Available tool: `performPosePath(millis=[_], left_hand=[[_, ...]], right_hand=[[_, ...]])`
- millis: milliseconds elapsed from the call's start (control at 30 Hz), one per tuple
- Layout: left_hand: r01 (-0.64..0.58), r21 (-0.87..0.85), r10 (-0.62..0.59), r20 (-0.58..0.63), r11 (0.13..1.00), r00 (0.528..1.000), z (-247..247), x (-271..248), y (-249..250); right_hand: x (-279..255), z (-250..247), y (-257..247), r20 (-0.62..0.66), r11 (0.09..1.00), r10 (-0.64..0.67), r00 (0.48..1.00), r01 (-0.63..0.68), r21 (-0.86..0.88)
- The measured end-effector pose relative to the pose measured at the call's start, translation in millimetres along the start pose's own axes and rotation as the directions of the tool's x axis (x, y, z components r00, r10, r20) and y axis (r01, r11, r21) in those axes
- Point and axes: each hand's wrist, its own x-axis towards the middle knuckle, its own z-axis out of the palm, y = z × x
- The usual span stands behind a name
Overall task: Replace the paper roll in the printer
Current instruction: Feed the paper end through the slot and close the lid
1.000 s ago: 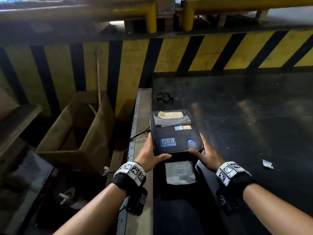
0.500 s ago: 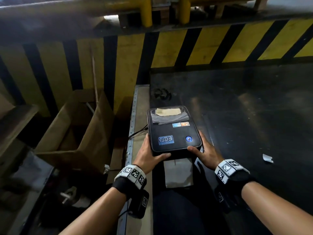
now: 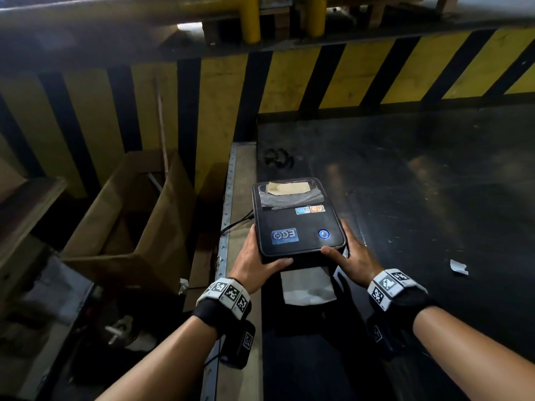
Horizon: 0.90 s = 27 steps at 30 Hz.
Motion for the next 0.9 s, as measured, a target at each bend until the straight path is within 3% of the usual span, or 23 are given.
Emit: performPosePath(millis=[900], left_hand=[[0.040, 0.076, -0.042, 0.023, 0.996, 0.999, -3.7, -0.9, 5.3]], right_hand=[[-3.3, -1.7, -6.6, 0.048, 0.998, 0.033, 0.998, -0.035, 0.049]])
